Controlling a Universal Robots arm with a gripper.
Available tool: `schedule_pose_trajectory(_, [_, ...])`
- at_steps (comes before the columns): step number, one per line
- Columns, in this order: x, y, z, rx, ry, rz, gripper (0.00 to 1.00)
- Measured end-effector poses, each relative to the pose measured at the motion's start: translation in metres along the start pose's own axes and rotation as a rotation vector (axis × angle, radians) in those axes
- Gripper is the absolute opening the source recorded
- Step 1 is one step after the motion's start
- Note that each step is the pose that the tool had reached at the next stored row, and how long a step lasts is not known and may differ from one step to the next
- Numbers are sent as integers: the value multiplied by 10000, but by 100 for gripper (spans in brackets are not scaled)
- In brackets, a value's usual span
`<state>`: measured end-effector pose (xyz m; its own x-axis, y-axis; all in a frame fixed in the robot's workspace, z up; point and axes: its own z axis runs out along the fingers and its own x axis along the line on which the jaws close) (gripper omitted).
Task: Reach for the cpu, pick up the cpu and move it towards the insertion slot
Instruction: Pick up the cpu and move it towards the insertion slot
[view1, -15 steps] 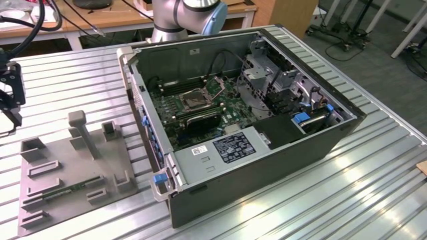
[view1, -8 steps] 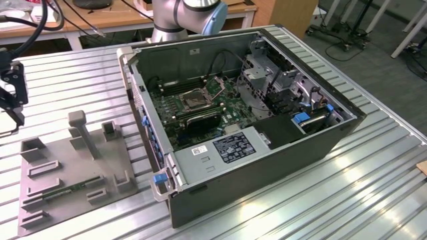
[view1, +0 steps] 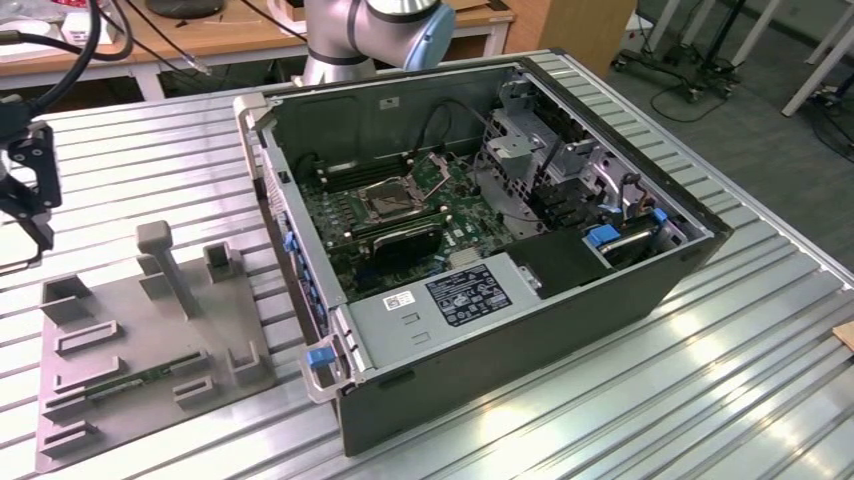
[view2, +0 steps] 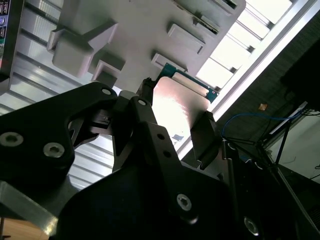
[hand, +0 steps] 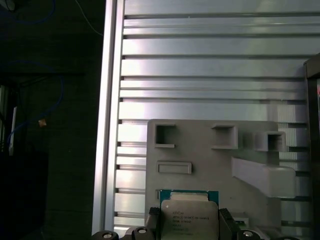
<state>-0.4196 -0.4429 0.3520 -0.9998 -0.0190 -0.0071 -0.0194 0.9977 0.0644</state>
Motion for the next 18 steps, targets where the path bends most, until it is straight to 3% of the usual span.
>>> schedule_pose_trajectory(18, [-51,-1,1,-11,0,0,54])
